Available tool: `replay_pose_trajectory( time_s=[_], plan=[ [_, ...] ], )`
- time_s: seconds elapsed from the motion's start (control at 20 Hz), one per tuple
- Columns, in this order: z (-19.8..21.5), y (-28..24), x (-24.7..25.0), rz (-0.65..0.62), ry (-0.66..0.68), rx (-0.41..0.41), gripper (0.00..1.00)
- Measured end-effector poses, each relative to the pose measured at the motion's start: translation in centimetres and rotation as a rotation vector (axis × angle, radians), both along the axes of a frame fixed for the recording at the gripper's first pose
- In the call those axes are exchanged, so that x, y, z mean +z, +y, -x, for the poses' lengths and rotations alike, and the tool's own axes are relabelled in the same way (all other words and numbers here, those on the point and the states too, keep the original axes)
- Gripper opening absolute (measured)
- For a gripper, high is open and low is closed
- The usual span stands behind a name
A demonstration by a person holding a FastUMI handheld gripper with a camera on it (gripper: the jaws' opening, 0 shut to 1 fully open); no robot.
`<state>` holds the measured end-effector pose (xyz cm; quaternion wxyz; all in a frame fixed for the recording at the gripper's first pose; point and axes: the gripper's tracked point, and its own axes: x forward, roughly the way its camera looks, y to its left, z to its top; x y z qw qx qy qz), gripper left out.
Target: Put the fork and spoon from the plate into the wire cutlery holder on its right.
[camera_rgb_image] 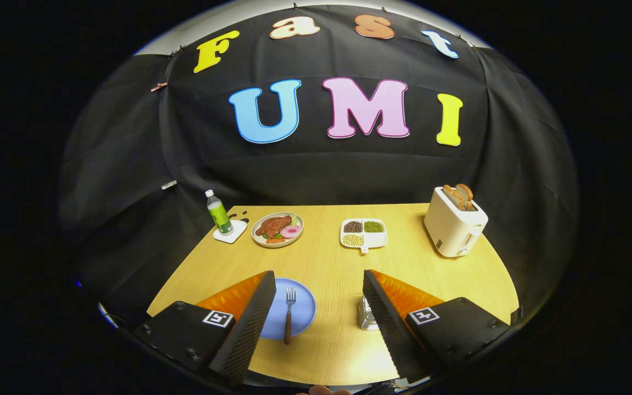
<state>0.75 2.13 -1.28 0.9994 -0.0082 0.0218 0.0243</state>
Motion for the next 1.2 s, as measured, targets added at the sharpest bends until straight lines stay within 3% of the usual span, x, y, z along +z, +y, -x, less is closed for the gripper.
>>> replay_pose_trajectory(
  time_s=[0.45, 0.9, 1.2],
  plan=[
    [-4.3, 5.6, -5.9, 0.13, 0.167, 0.126, 1.0],
    [-10.7, 6.9, -17.9, 0.285, 0.475, 0.148, 0.99],
    [-13.4, 6.9, -21.9, 0.341, 0.593, 0.152, 0.94]
  ],
)
